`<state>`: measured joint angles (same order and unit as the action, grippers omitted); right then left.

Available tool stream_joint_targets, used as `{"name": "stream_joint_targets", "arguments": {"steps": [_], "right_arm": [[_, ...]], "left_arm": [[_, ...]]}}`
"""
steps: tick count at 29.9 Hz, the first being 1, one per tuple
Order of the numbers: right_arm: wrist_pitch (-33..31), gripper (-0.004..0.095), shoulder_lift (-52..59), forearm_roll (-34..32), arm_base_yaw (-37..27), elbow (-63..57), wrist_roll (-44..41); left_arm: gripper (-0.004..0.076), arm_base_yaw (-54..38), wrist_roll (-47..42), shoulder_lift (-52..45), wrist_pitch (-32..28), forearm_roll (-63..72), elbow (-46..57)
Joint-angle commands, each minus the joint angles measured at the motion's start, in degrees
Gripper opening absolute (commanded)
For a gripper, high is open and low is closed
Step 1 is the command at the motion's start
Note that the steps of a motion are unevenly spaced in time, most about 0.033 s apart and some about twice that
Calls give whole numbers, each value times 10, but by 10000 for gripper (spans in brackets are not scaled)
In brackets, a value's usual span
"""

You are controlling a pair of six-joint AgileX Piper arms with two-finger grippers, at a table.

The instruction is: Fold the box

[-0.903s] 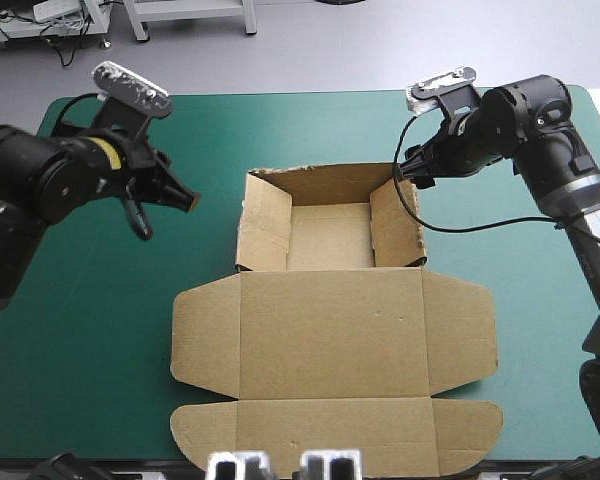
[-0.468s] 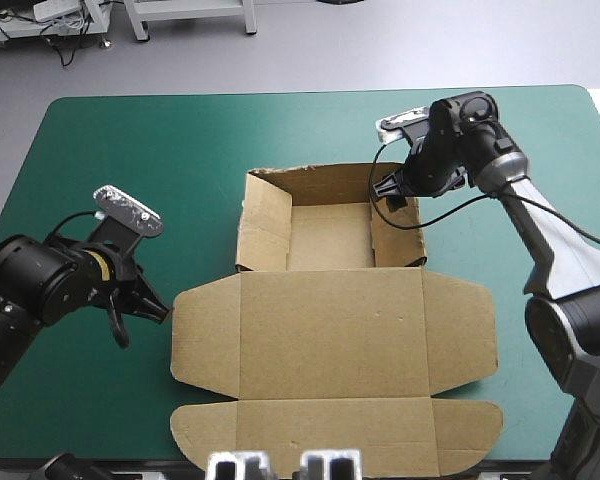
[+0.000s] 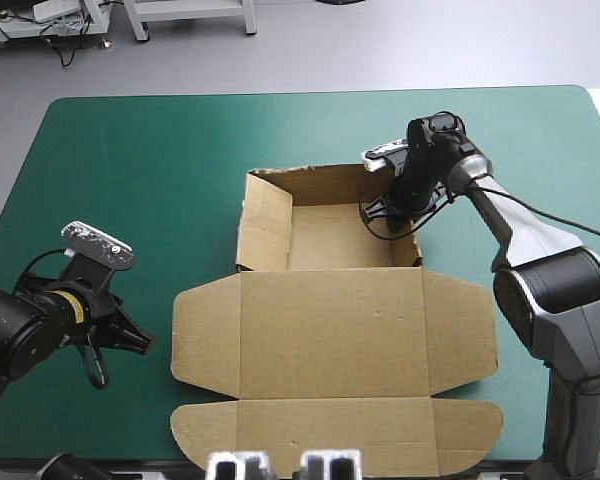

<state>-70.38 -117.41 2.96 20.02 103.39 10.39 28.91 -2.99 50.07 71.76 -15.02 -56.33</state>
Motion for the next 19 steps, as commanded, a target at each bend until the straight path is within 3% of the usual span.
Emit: {"name": "stream_joint_targets", "arguments": {"steps": [1, 10, 19], "right_arm": [[-1, -15, 25, 16, 0, 12, 23], [-16, -18, 39, -30, -43, 76, 42], [-16, -18, 53, -45, -190, 160, 69]], "left_arm": [[-3, 4, -7, -18, -3, -12, -13], [-5, 4, -16, -19, -5, -12, -13], [-6, 4, -24, -19, 2, -12, -13]]}}
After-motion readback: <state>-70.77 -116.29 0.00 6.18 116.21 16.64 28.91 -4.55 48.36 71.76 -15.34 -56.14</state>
